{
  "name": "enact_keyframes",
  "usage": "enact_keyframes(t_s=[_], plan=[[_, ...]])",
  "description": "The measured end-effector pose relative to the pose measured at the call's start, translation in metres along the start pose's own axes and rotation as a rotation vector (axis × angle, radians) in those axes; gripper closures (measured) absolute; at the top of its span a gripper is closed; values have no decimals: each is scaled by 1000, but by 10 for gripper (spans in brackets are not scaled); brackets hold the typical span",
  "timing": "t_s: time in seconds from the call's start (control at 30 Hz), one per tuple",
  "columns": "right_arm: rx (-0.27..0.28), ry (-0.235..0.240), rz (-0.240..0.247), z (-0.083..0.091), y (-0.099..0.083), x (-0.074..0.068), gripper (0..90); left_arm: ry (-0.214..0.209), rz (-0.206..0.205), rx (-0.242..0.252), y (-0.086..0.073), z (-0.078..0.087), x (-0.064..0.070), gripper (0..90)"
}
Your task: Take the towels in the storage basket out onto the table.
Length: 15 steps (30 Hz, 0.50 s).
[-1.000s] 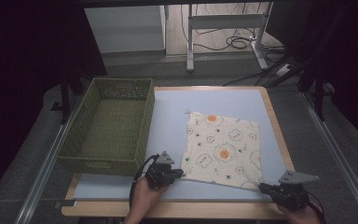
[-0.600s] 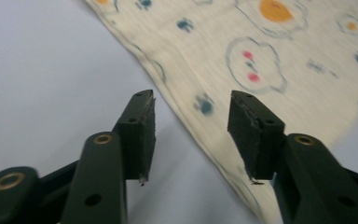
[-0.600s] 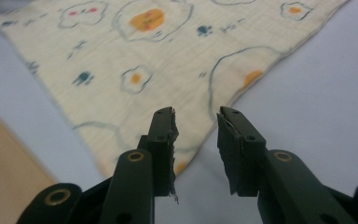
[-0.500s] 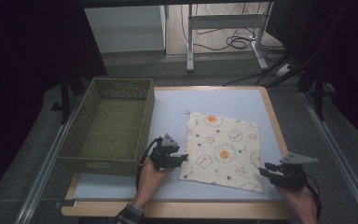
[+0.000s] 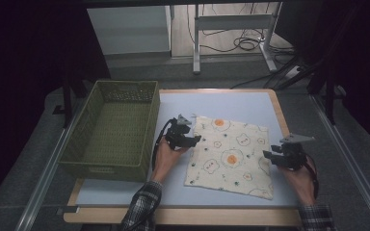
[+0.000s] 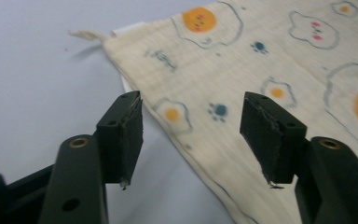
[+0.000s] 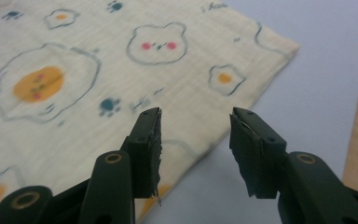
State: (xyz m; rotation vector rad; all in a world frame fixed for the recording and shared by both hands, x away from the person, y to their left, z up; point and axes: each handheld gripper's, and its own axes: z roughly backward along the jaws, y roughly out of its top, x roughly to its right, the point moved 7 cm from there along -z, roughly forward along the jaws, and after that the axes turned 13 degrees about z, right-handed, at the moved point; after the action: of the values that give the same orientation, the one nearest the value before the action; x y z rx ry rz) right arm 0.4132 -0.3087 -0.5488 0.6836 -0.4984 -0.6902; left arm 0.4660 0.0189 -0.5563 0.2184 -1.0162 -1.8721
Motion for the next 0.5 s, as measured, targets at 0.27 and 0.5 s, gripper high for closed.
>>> enact_keyframes(t_s=[0.27, 0.5], plan=[[0, -7, -48, -21, 12, 33, 514, 62, -37, -18, 25, -28, -26, 456], [12, -42, -85, -35, 21, 57, 635, 61, -19, -21, 39, -46, -32, 603]])
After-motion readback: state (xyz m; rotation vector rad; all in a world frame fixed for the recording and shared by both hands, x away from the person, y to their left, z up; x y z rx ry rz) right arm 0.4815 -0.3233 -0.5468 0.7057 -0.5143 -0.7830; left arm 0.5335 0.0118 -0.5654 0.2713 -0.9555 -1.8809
